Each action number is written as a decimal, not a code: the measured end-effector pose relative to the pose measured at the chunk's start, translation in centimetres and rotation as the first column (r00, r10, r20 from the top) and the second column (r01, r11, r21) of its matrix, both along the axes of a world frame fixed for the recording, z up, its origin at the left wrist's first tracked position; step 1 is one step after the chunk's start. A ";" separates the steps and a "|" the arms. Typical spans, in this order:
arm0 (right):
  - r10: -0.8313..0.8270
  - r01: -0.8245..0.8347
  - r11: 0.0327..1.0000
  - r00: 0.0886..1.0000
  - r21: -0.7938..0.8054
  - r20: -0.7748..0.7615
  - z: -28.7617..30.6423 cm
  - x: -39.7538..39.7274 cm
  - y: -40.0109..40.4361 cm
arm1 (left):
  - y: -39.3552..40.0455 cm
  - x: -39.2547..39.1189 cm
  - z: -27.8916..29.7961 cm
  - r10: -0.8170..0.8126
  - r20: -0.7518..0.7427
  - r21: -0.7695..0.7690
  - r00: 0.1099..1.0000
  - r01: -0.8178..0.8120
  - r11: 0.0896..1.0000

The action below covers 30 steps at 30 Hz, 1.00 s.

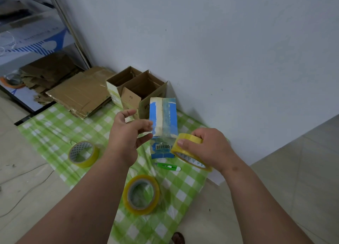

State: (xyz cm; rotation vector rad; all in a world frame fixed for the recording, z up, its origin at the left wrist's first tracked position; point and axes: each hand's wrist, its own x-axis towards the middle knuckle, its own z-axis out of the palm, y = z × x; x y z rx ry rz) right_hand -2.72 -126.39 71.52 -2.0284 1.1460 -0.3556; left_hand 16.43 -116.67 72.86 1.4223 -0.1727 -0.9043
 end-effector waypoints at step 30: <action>0.127 -0.148 0.951 0.988 0.272 0.090 -0.9 -1.1 -4.0 | 0.1 2.4 -3.4 0.032 -0.171 0.367 0.985 0.033 0.930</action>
